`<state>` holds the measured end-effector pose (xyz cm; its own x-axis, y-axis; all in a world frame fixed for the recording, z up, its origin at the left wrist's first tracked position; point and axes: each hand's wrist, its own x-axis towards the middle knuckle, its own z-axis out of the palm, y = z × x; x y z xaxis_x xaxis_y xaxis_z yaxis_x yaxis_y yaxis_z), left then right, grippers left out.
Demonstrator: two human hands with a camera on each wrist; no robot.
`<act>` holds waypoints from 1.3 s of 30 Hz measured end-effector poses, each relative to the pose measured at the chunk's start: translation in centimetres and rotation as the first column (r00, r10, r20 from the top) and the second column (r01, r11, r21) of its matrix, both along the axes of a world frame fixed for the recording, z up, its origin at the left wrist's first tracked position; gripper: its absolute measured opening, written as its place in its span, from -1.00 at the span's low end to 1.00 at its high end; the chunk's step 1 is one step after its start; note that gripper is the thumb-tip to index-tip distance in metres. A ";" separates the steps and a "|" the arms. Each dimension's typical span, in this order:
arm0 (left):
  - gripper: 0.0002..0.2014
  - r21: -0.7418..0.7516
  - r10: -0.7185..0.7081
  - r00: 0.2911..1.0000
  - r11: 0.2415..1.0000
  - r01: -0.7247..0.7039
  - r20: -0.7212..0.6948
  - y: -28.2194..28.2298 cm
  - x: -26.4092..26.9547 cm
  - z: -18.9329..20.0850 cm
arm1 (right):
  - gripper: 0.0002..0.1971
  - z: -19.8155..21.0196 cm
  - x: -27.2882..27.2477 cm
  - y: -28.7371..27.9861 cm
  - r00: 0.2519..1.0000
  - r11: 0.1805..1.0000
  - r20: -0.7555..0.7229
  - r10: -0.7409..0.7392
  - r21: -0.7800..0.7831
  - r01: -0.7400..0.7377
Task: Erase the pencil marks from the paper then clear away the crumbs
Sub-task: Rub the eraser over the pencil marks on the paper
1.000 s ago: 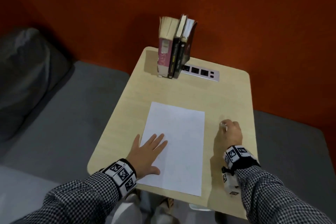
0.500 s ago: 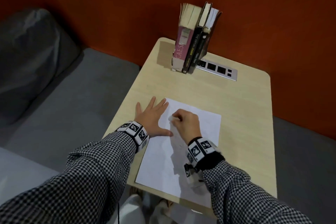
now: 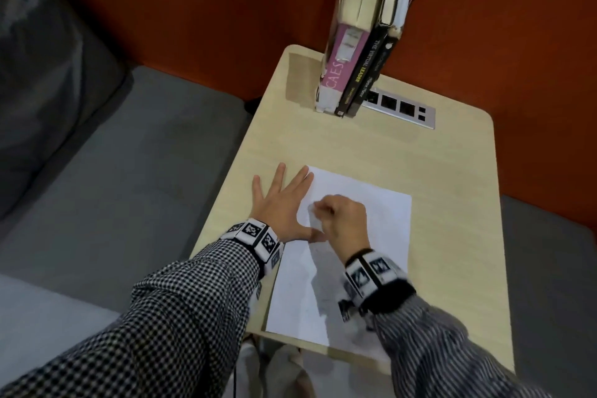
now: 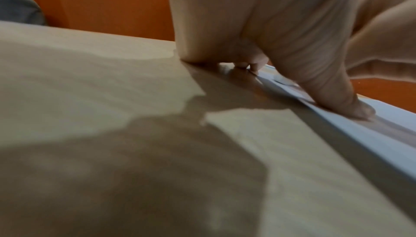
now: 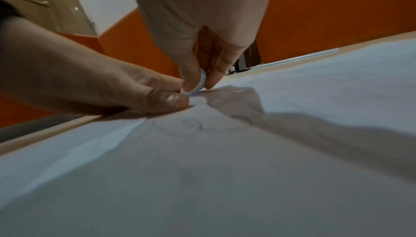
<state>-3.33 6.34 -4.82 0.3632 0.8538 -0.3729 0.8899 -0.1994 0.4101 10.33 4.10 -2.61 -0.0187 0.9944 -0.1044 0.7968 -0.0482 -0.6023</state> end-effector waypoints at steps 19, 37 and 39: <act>0.22 0.027 0.022 0.999 0.999 -0.023 0.023 -0.1 0.2 -0.2 | -0.86 -0.3 0.0 0.0 0.999 1.000 -0.048 -0.004 0.003 0.004; 0.25 0.017 0.032 0.999 0.999 -0.032 0.009 -0.1 0.4 -0.5 | -0.90 -0.3 0.6 1.1 0.993 0.997 -0.095 -0.076 0.019 0.078; 0.26 0.020 0.030 1.000 0.999 -0.030 0.004 0.0 0.4 -0.5 | -0.92 -0.1 0.5 2.3 0.987 0.994 -0.124 -0.097 0.031 0.102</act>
<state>-2.89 6.32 -5.35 0.3390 0.8714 -0.3547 0.8940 -0.1810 0.4098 10.84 6.40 -2.68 0.0700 0.9951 -0.0704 0.7093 -0.0992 -0.6979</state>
